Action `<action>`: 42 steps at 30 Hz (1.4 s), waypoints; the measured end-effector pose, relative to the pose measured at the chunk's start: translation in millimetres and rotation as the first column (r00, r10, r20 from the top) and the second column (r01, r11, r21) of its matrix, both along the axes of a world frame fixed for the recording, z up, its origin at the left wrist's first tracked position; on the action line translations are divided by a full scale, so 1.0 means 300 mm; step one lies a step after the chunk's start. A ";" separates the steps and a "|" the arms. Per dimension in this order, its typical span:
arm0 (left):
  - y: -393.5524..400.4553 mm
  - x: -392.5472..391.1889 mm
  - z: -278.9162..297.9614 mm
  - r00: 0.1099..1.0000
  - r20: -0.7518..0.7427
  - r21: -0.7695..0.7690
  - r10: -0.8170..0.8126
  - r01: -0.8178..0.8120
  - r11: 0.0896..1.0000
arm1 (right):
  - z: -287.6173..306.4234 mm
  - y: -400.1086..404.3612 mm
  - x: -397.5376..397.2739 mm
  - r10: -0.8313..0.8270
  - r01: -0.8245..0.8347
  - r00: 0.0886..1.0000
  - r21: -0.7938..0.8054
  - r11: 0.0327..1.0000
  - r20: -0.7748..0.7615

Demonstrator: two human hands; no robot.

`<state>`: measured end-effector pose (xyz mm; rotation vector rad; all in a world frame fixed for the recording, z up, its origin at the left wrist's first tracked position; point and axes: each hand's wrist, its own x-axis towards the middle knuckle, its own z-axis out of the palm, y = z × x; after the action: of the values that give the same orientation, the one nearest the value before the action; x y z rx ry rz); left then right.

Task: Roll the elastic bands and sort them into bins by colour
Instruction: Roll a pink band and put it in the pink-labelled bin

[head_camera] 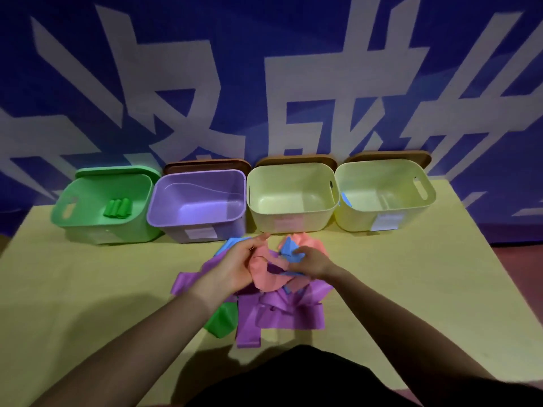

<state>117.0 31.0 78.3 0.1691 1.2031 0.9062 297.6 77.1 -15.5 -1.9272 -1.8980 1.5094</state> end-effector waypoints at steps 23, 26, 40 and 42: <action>0.047 -0.208 -0.121 0.977 -0.203 0.015 0.059 -0.057 0.998 | 0.037 -0.039 0.450 -0.923 0.867 0.085 -0.430 0.254 -0.375; 0.030 -0.160 -0.052 0.989 -0.091 0.197 0.120 -0.101 0.975 | 0.051 -0.044 0.378 -0.921 0.874 0.125 -0.398 0.278 -0.369; -0.067 -0.185 0.395 0.996 0.001 0.565 0.085 -0.071 0.822 | 0.482 -0.105 -0.178 -0.183 0.469 0.732 0.290 0.834 -0.657; -0.073 -0.210 0.404 0.995 -0.018 0.579 0.094 -0.066 0.813 | 0.573 -0.141 -0.261 0.041 0.316 0.710 0.371 0.873 -0.703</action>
<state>53.9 9.3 199.4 0.6381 0.9462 1.3363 219.2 34.9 156.4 -1.0356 -1.5133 1.2909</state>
